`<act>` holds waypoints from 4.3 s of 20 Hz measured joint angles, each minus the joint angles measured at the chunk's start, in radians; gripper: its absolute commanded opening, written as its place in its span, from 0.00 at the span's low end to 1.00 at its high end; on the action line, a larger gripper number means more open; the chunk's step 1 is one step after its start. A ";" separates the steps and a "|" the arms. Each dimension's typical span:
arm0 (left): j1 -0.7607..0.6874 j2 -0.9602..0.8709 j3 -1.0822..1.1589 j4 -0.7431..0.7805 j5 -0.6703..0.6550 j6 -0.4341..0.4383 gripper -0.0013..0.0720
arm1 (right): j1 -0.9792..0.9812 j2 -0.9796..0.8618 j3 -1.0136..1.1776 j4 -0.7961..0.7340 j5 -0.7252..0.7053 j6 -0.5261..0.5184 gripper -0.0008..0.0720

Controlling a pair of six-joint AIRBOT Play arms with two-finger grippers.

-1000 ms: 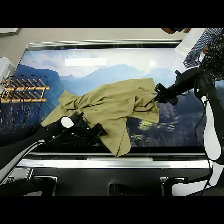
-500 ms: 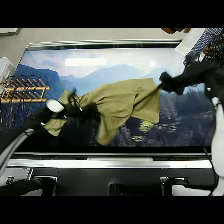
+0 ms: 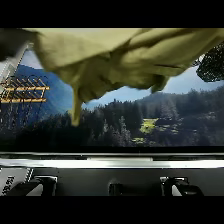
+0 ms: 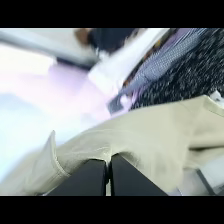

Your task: Fold the clothes and pants, and hang the long-sleeved shirts on hangers.

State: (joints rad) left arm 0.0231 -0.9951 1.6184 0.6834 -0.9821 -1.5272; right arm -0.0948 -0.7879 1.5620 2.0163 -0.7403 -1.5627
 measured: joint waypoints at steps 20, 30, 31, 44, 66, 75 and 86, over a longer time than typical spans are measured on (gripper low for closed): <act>0.085 -0.333 -0.068 0.209 -0.112 -0.068 0.04 | 0.069 -0.462 0.001 -0.026 -0.221 0.288 0.05; 0.059 -0.830 -0.060 0.196 0.054 0.004 0.43 | 0.164 -1.011 0.003 0.073 0.109 0.304 0.40; 0.059 -0.840 -0.057 0.195 0.063 0.005 0.59 | 0.164 -1.021 0.003 0.079 0.119 0.305 0.49; 0.263 -0.552 -0.010 0.225 -0.370 -0.026 0.77 | -0.053 -0.644 -0.077 0.048 -0.517 0.163 0.67; 0.026 0.152 -1.013 0.233 -0.341 -0.274 0.78 | 0.451 -0.446 -0.884 0.088 -0.013 0.396 0.19; -0.249 0.053 -1.107 0.224 -0.079 -0.434 0.78 | 0.454 -0.360 -0.882 0.071 -0.111 0.475 0.05; -0.328 -0.145 -1.106 0.185 0.085 -0.450 0.04 | 0.454 -0.181 -0.883 0.022 -0.228 0.590 0.05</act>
State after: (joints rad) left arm -0.3046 -1.1397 0.5125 0.8684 -0.8967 -1.9774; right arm 0.3588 -0.9691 0.6792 2.0380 -0.9684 -0.9730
